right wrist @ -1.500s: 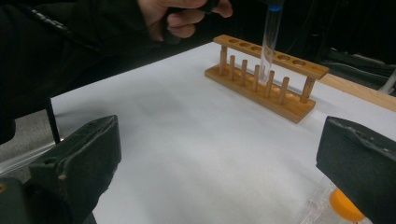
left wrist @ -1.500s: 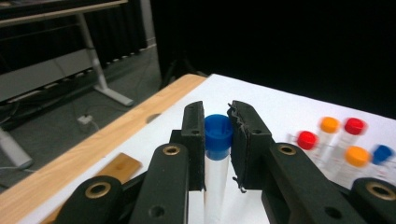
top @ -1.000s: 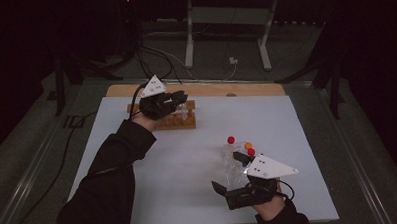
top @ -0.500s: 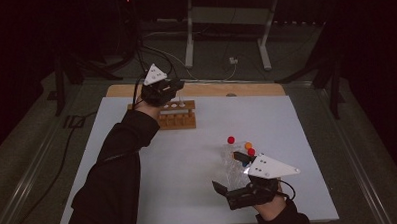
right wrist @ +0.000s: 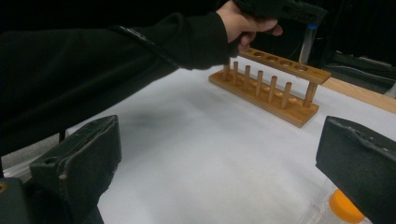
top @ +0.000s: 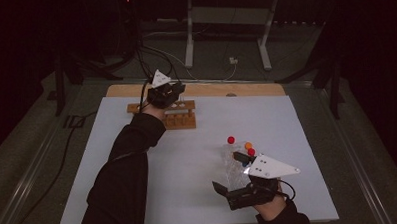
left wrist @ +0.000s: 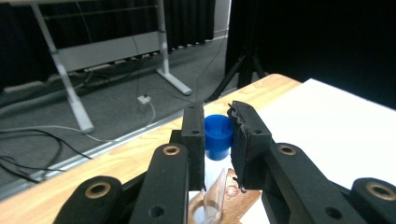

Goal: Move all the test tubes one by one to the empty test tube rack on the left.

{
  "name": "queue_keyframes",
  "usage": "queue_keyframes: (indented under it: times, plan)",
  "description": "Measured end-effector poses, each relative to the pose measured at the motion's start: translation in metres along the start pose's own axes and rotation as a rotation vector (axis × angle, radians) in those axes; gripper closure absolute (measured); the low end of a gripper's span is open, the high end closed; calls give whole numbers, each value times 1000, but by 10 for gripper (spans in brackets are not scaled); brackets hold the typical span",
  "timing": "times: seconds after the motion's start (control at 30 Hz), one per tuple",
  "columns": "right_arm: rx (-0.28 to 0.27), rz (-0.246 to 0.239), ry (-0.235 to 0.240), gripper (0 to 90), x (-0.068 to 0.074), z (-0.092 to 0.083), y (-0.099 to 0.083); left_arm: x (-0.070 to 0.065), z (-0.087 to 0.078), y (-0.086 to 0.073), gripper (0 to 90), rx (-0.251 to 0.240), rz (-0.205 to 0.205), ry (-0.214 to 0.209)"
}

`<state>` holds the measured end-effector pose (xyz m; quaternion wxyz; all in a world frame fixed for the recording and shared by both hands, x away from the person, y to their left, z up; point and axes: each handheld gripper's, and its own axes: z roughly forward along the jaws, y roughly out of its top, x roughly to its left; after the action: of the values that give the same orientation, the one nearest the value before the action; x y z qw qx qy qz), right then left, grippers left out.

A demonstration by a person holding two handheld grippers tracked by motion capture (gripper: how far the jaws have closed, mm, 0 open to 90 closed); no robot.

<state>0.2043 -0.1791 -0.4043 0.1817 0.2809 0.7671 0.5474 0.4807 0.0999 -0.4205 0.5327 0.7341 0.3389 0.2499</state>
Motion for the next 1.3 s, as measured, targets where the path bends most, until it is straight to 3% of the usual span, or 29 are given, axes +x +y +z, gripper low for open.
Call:
queue_keyframes:
  times: [0.3, 0.5, 0.83, 1.1, 1.17, 1.2, 1.23, 1.3]
  plan:
    - [0, -5, 1, 6, 1, -1, 0, 1, 9, -25, 776, 25, -54, 2]
    - [3, -3, 7, 6, 1, -1, -1, -3, 14, -34, 775, 57, -19, 14]
    - [5, -4, 14, 6, 2, -1, -1, -6, 17, -38, 772, 76, 4, 23]
    - [9, -6, 20, 6, 1, -1, 1, -4, 18, -34, 755, 103, -13, 10]
    - [4, 1, 18, 5, -1, -2, 1, -5, 17, -32, 609, 105, -6, 0]
    - [4, 1, 18, 5, -1, -2, 1, -7, 14, -30, 609, 95, 1, 10]
    - [1, 1, 11, 5, -2, -4, 2, -7, 12, -28, 512, 84, 1, 18]
    - [1, 2, 4, 5, -5, -6, 3, -9, 6, -23, 422, 61, -7, 20]
